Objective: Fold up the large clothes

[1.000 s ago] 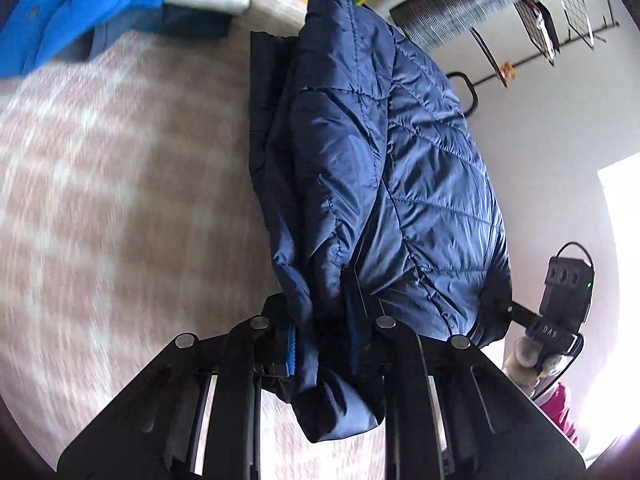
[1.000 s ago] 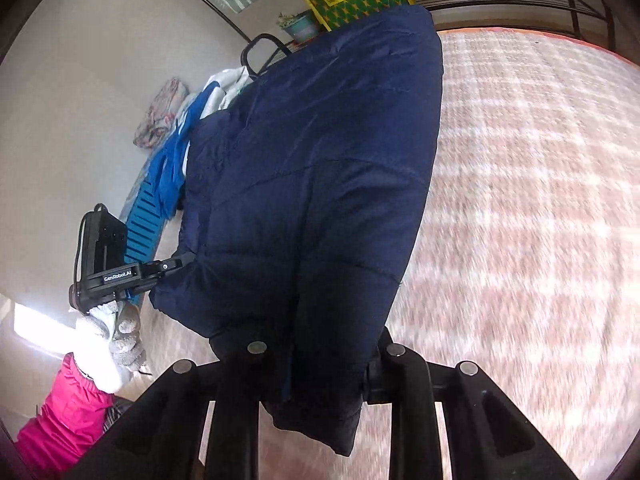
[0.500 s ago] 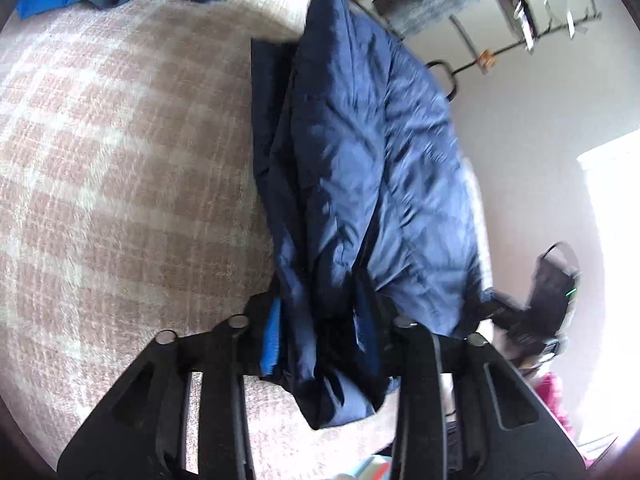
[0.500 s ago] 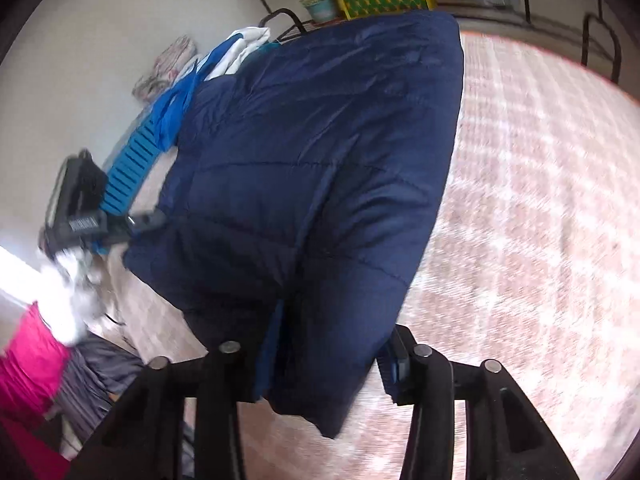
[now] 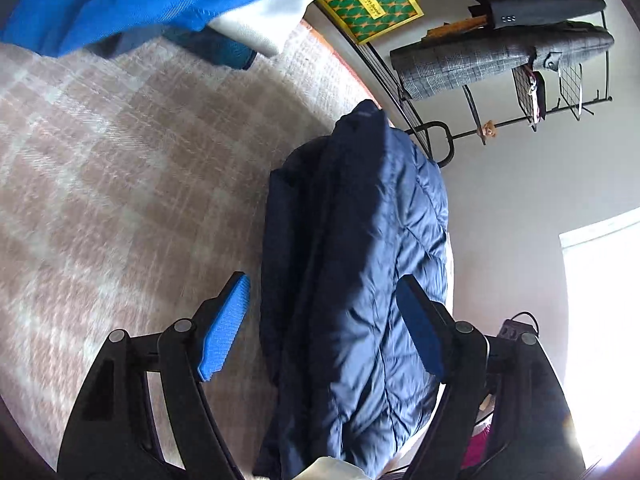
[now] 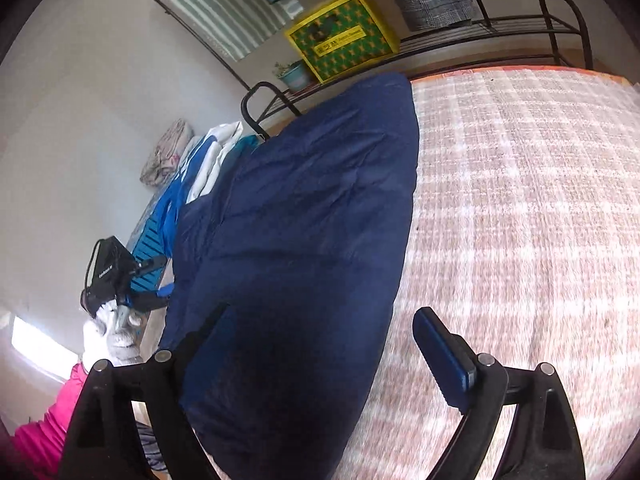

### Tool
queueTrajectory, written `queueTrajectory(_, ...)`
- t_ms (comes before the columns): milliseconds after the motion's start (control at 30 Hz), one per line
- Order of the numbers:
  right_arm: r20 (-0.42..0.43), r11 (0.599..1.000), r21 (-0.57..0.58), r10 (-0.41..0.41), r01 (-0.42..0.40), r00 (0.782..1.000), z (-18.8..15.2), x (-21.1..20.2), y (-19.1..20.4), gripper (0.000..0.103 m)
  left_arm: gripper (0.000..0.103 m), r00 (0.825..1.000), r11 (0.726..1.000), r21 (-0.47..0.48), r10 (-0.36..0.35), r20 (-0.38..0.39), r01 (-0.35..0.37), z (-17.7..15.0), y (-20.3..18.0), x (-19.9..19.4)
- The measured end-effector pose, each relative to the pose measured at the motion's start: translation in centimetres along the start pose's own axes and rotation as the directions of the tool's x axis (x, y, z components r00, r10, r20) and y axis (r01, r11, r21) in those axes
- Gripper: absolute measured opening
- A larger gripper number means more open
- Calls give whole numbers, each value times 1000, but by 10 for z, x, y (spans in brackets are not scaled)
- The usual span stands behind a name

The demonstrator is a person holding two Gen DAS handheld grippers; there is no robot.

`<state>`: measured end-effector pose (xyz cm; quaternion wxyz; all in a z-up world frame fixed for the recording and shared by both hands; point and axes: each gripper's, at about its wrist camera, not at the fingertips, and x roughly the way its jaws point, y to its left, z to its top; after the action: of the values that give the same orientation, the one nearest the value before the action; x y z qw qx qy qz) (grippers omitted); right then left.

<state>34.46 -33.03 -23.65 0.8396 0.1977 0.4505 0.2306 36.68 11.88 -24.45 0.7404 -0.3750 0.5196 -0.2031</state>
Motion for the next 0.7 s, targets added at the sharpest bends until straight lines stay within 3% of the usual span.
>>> queueTrajectory(333, -45, 993, 98, 68, -63, 997, 12, 49, -34, 94, 78, 997, 998, -50, -45, -62, 42, 12, 20, 37)
queueTrajectory(533, -3, 972, 140, 190, -188, 982, 17, 58, -44, 95, 78, 995, 993, -74, -94, -38, 91, 24, 24, 43)
queueTrajectory(700, -26, 977, 95, 193, -189, 981, 15, 68, -31, 90, 70, 999, 999, 3, -35, -25, 35, 25, 10, 50)
